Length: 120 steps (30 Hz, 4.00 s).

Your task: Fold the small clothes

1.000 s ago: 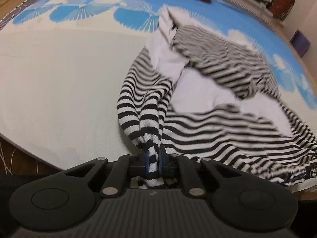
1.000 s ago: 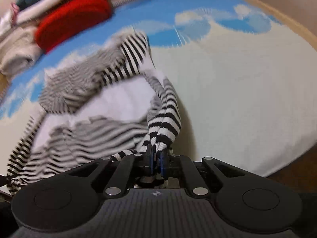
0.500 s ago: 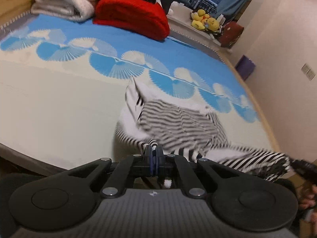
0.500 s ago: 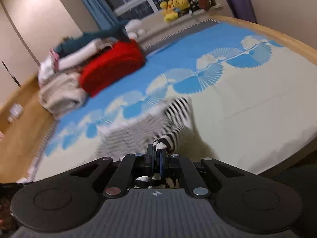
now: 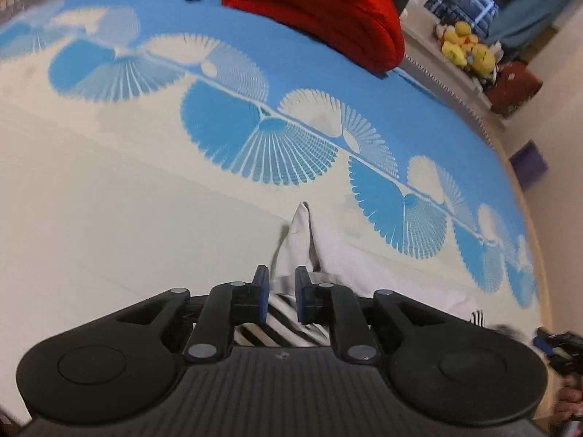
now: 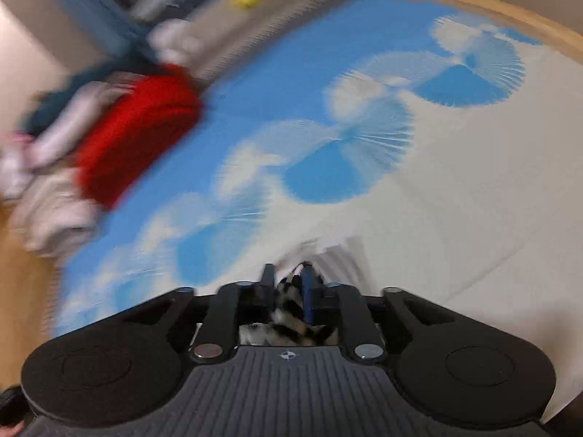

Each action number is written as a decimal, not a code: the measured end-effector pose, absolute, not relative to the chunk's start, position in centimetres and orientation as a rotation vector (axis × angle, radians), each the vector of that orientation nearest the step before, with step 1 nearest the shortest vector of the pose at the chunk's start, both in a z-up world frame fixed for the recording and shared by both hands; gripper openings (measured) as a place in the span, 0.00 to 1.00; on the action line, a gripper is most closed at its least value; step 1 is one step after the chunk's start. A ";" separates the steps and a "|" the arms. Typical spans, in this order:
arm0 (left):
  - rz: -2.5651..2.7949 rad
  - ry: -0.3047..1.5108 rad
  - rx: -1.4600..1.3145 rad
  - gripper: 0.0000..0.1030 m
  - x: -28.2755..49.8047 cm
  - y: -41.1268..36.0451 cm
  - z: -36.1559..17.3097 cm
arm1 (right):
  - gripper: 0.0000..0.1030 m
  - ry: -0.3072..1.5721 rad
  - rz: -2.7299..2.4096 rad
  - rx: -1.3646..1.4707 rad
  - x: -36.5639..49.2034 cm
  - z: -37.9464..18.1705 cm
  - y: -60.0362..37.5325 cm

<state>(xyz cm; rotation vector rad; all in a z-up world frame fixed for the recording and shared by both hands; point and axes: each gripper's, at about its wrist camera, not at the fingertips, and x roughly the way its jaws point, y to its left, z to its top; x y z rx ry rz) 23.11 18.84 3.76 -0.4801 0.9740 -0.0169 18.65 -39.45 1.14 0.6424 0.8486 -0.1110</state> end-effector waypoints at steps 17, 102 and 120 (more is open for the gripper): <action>-0.265 0.985 0.072 0.80 25.9 7.9 -0.9 | 0.56 0.984 0.167 -0.006 22.6 -5.7 -30.5; -0.086 1.064 -0.131 0.26 20.1 13.1 -0.2 | 0.30 1.129 -0.077 0.294 14.3 -5.5 -35.2; -0.034 1.059 -0.009 0.58 26.3 9.8 1.6 | 0.46 0.794 -0.119 0.259 18.8 -2.0 -33.1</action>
